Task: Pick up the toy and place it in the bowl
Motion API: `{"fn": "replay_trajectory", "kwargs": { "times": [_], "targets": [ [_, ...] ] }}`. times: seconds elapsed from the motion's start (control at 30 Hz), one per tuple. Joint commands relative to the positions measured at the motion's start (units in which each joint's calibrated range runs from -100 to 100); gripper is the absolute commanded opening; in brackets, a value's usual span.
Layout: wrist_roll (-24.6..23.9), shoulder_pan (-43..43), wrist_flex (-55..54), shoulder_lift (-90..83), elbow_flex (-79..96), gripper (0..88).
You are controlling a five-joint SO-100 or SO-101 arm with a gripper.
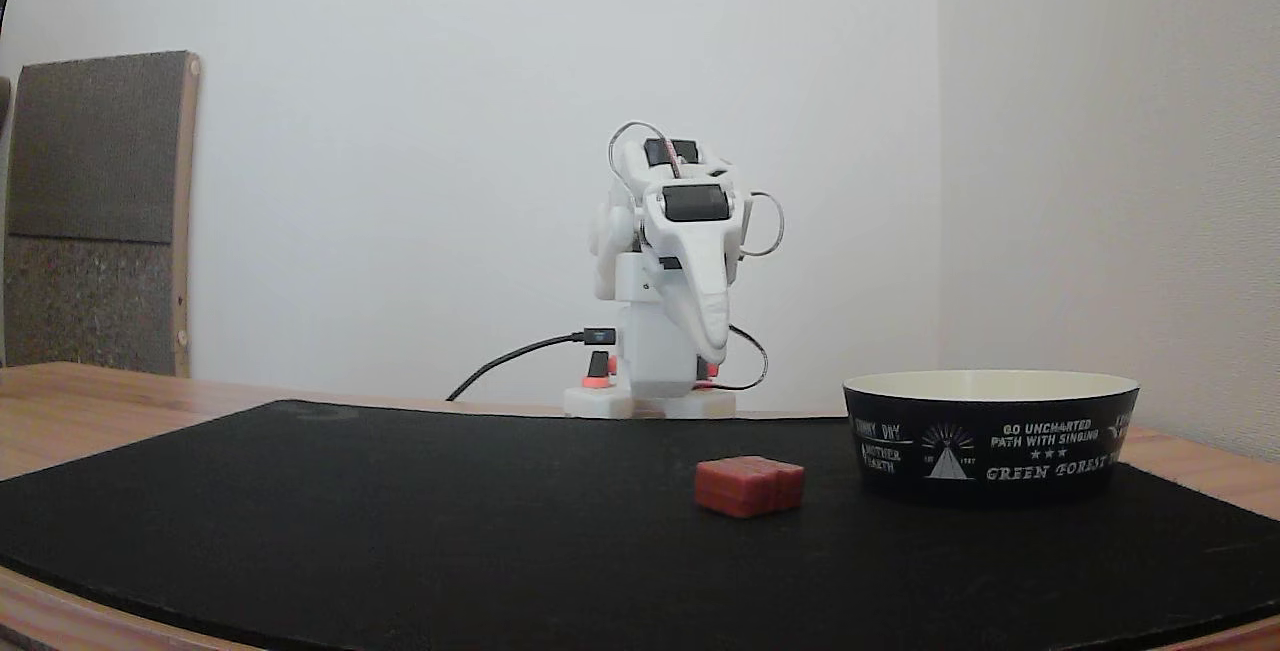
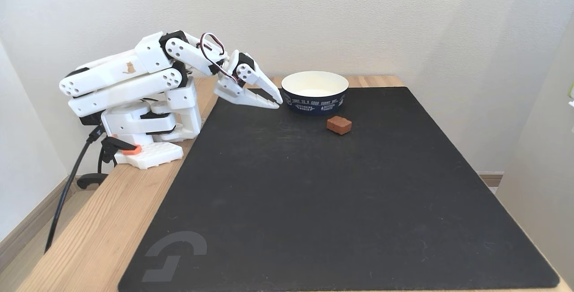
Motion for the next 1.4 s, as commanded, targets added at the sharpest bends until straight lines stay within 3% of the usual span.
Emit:
{"fn": "replay_trajectory", "kwargs": {
  "times": [0.0, 1.2, 1.3, 1.33, 1.37],
  "targets": [
    [0.1, 0.6, 0.3, -0.4, 0.8, 3.4],
    [0.1, 0.6, 0.3, -0.6, 0.8, 3.9],
    [0.1, 0.6, 0.3, -0.6, 0.8, 11.3],
    [0.1, 0.6, 1.0, -0.6, 0.8, 22.6],
    [0.1, 0.6, 1.3, -0.7, 0.8, 27.8]
  ]
}}
